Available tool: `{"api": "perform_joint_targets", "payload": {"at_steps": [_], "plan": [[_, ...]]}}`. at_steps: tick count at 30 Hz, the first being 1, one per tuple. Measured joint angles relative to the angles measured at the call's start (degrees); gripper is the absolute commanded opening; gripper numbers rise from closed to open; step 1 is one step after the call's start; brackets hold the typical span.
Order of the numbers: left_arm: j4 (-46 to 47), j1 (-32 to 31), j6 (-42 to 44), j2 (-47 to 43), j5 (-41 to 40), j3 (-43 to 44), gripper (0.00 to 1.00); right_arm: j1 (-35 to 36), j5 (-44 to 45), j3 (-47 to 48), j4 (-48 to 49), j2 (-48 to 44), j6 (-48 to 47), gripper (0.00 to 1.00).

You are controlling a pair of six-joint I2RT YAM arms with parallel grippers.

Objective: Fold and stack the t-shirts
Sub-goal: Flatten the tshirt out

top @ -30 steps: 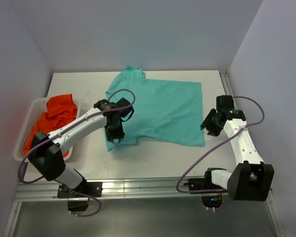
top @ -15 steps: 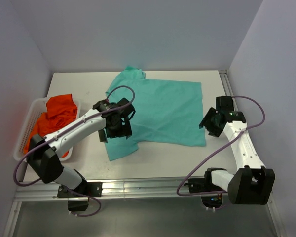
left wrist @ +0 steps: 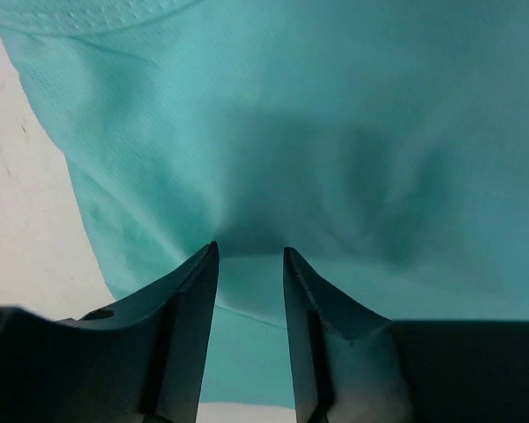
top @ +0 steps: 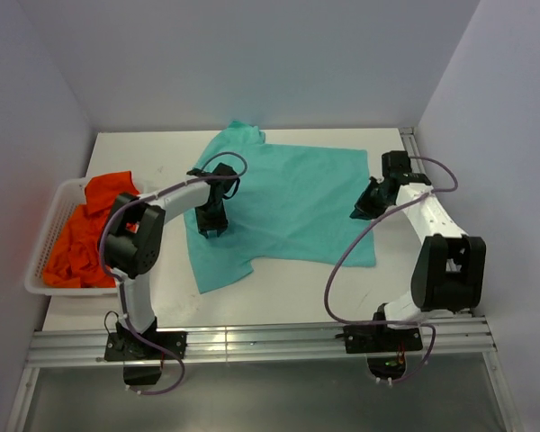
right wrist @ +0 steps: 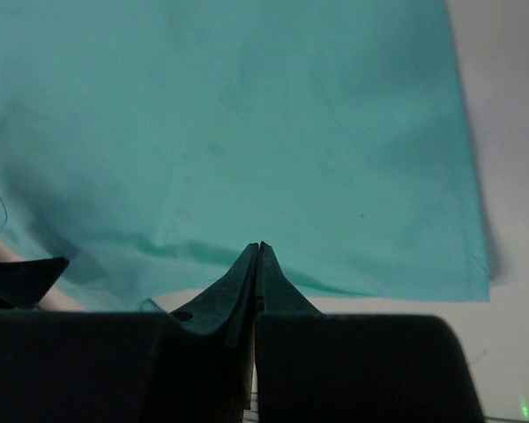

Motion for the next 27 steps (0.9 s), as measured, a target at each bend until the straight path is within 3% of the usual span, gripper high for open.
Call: {"api": "perform_joint_targets", "payload": {"at_steps": [4, 10, 16, 21, 24, 27], "plan": [[2.99, 1.66, 0.7, 0.0, 0.33, -2.1, 0.31, 0.57, -3.91, 0.26, 1.97, 5.07, -1.31, 0.0], [8.98, 2.51, 0.02, -6.47, 2.29, -11.43, 0.27, 0.7, -4.92, -1.64, 3.65, 11.82, -2.27, 0.0], [10.58, 2.51, -2.32, -15.45, 5.03, -22.6, 0.3, -0.72, -2.97, -2.67, 3.37, 14.56, -1.99, 0.0], [9.33, 2.51, -2.99, -17.38, 5.81, -24.72, 0.31, -2.34, -0.46, -2.62, 3.19, 16.24, -1.75, 0.0], [8.37, 2.45, -2.86, -16.61, 5.81, -23.76, 0.38, -2.56, 0.35, -2.62, 3.13, 17.0, -1.57, 0.0], [6.34, 2.45, -1.99, -14.47, 5.57, -21.03, 0.6, -2.58, 0.52, -2.62, 3.15, 16.74, -1.55, 0.04]]}}
